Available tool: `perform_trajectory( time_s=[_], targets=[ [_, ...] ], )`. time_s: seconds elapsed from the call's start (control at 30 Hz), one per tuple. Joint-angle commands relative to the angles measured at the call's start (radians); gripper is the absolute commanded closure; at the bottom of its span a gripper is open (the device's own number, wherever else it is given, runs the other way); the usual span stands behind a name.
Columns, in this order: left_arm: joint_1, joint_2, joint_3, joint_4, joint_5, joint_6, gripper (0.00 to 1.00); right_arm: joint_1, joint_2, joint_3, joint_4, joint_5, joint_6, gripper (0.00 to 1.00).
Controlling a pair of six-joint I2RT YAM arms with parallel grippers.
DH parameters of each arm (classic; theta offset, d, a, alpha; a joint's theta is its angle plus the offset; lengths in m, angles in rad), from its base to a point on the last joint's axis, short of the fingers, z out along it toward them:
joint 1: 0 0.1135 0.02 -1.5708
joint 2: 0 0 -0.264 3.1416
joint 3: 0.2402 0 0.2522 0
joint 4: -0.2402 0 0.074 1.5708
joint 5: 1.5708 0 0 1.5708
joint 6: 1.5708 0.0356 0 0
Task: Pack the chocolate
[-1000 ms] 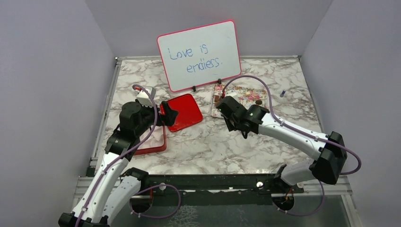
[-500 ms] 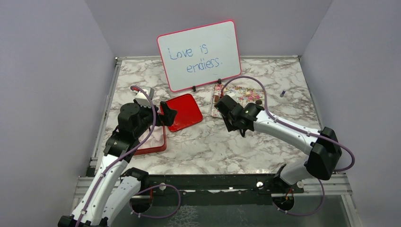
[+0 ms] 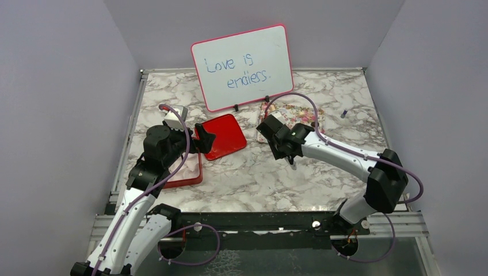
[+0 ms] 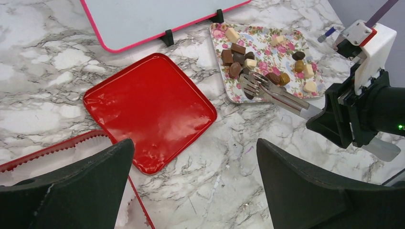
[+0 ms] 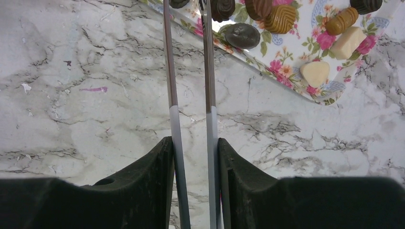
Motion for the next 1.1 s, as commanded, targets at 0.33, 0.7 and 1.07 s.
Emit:
perform_trajectory(
  time_s=[0.33,0.7,1.07],
  targets=[
    [-0.002,-0.012,0.002,0.006,-0.011,0.007,0.01,-0.002,0.023,0.058,-0.047,0.005,0.011,0.65],
    [-0.002,-0.023,0.002,0.005,-0.021,0.008,0.01,-0.002,0.031,0.066,-0.085,-0.039,0.021,0.59],
    [-0.002,-0.042,-0.004,0.005,-0.037,0.011,0.01,-0.002,0.072,0.113,-0.147,-0.022,0.020,0.60]
  ],
)
